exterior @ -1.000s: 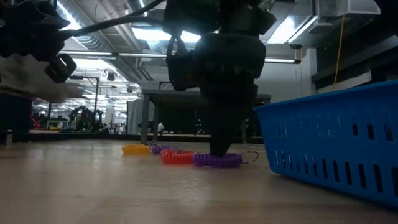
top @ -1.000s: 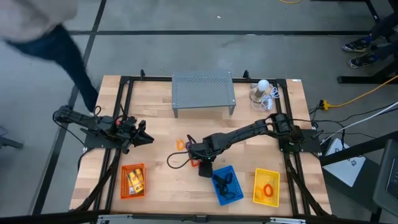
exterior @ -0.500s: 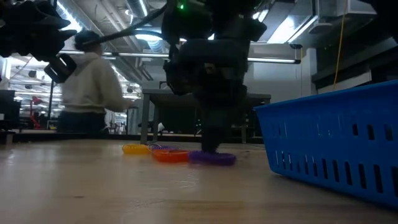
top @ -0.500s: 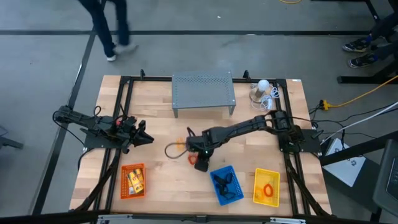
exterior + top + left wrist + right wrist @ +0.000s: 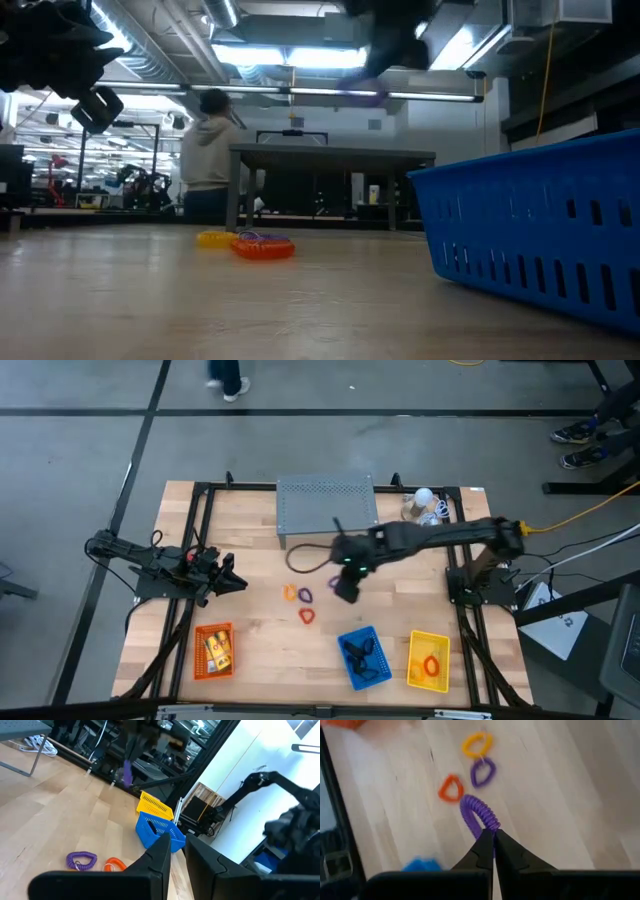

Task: Pick & Place Office Desk Supplies
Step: Put the violet spring keychain into the yellow bin

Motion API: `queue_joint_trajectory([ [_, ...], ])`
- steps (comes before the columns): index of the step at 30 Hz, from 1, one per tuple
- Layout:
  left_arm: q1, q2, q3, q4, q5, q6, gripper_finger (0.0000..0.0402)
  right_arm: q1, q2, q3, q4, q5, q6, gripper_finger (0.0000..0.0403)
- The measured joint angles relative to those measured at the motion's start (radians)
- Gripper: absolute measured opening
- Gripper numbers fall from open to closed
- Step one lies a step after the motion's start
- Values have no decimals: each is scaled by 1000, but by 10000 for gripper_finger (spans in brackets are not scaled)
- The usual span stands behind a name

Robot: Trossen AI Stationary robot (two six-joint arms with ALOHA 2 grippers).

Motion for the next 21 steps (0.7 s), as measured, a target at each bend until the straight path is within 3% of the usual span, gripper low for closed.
queue_joint_trajectory([
  [6,0,0,0,0,0,0,54,68,-164,0,-237,45,101,1],
  [10,-6,0,0,0,0,0,54,161,-263,0,-365,78,271,0],
  [16,-42,0,0,0,0,0,54,380,-371,-52,-446,123,738,0],
  [21,-66,0,0,0,1,0,54,598,-363,-165,-363,38,1105,0],
])
